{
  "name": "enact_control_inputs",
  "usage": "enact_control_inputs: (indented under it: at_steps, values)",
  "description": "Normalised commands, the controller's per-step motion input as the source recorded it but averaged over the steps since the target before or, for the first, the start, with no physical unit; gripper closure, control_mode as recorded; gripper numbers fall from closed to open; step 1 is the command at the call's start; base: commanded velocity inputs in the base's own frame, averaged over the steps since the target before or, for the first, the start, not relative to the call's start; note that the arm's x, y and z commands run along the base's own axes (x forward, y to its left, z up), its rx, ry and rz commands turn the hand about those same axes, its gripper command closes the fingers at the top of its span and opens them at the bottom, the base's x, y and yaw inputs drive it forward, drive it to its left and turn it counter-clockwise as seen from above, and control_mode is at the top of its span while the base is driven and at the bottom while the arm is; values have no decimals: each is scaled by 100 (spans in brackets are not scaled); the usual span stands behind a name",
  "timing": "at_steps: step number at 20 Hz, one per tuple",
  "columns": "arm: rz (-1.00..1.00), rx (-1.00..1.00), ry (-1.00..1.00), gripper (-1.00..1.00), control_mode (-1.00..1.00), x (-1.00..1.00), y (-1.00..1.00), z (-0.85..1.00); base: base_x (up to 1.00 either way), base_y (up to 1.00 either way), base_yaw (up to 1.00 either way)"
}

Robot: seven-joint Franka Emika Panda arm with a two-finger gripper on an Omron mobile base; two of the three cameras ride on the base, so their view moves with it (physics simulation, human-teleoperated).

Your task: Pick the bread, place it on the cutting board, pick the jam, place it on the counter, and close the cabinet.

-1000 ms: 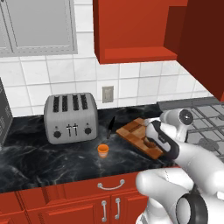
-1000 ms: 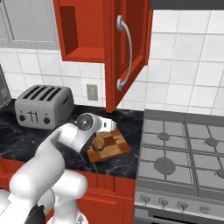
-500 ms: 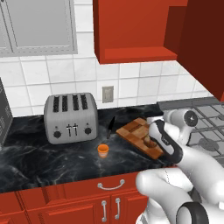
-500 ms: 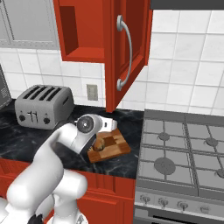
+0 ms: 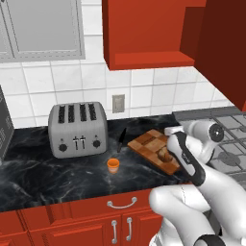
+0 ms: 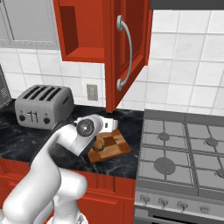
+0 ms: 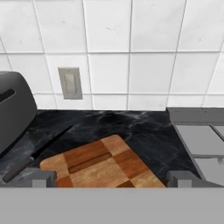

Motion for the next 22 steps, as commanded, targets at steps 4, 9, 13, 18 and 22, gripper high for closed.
enact_control_inputs:
  at_steps: [4, 9, 13, 18, 22]
  values:
    - [0, 0, -7, -100, -100, -16, 0, 2, 0, 0, 0]
    - [0, 0, -8, -100, -100, -13, 0, 0, 0, 0, 0]
    - [0, 0, -8, -100, -100, -13, 0, 0, 0, 0, 0]
    - [0, 0, -10, -100, -100, -15, 0, 3, 0, 0, 0]
    - [0, 0, -10, -100, -100, -18, 0, 3, 0, 0, 0]
